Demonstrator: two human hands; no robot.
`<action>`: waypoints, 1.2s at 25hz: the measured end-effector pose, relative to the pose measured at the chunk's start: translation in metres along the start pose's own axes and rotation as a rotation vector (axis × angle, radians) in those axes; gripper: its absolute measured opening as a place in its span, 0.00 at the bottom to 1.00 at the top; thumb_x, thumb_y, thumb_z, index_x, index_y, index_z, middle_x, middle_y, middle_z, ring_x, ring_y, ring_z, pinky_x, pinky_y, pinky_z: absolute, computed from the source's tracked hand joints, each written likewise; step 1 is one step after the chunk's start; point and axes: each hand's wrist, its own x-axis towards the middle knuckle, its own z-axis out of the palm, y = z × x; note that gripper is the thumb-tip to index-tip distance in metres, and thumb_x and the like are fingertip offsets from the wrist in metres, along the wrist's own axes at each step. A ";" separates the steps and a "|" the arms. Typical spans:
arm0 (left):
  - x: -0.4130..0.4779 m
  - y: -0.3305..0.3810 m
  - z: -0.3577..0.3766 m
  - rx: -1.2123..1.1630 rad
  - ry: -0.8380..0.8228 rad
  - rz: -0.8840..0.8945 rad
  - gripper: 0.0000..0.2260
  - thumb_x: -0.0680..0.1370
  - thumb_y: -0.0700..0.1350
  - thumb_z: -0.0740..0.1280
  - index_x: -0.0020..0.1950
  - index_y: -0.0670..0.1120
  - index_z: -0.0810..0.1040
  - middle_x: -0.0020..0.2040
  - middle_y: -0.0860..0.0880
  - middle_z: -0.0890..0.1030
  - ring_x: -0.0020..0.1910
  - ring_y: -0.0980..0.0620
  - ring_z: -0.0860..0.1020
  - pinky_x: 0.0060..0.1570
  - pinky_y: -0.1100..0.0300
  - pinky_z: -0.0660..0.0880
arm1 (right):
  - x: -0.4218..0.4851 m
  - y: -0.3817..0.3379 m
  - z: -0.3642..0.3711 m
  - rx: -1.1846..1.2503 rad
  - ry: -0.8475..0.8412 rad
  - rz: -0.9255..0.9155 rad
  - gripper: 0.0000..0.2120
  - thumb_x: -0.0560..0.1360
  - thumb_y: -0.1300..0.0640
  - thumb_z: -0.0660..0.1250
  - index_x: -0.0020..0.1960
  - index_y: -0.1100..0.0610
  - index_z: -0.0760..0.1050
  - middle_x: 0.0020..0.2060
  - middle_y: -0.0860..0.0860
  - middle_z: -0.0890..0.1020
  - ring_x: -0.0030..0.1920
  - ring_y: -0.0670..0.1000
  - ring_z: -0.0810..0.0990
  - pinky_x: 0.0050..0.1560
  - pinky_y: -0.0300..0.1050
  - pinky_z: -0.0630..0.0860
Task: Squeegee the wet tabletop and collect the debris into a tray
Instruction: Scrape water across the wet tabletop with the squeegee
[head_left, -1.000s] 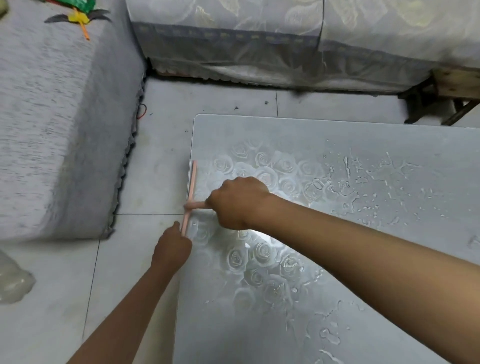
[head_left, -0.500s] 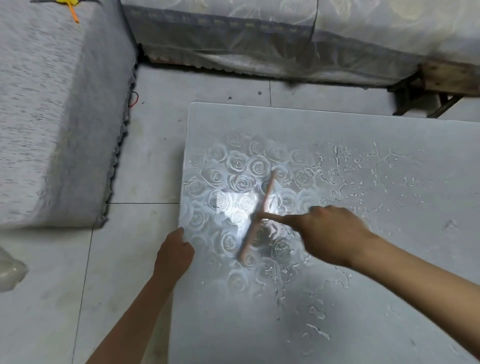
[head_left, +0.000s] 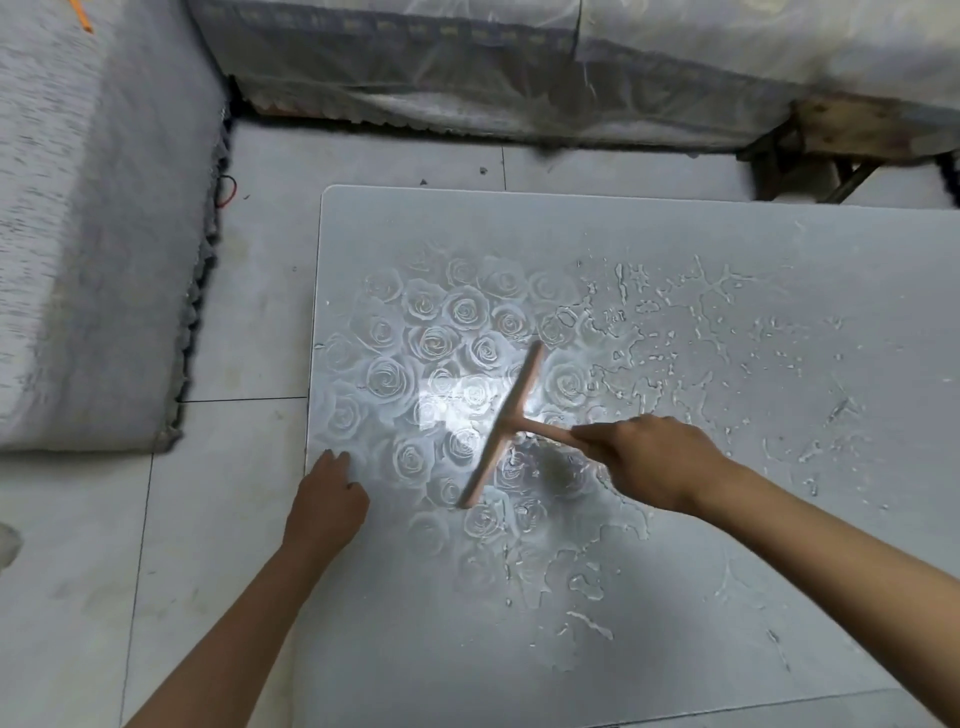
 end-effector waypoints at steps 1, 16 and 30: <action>-0.005 0.006 0.003 0.005 0.005 0.004 0.21 0.79 0.36 0.57 0.72 0.37 0.65 0.75 0.40 0.61 0.74 0.43 0.60 0.69 0.56 0.57 | -0.011 0.015 -0.003 -0.021 0.005 0.038 0.17 0.80 0.49 0.54 0.67 0.36 0.67 0.54 0.52 0.81 0.53 0.57 0.79 0.44 0.47 0.73; -0.068 0.028 0.085 0.101 0.003 -0.047 0.17 0.76 0.35 0.60 0.64 0.34 0.72 0.65 0.36 0.72 0.66 0.37 0.70 0.62 0.51 0.66 | -0.037 0.053 0.028 -0.118 0.023 -0.244 0.22 0.77 0.57 0.56 0.67 0.40 0.68 0.49 0.53 0.80 0.49 0.57 0.79 0.39 0.44 0.67; -0.145 -0.029 0.099 -0.076 0.150 -0.333 0.19 0.77 0.34 0.60 0.68 0.32 0.68 0.70 0.36 0.67 0.69 0.40 0.66 0.61 0.55 0.61 | -0.054 -0.028 0.060 -0.200 -0.007 -0.542 0.27 0.75 0.58 0.58 0.72 0.42 0.61 0.50 0.56 0.77 0.50 0.58 0.79 0.39 0.44 0.65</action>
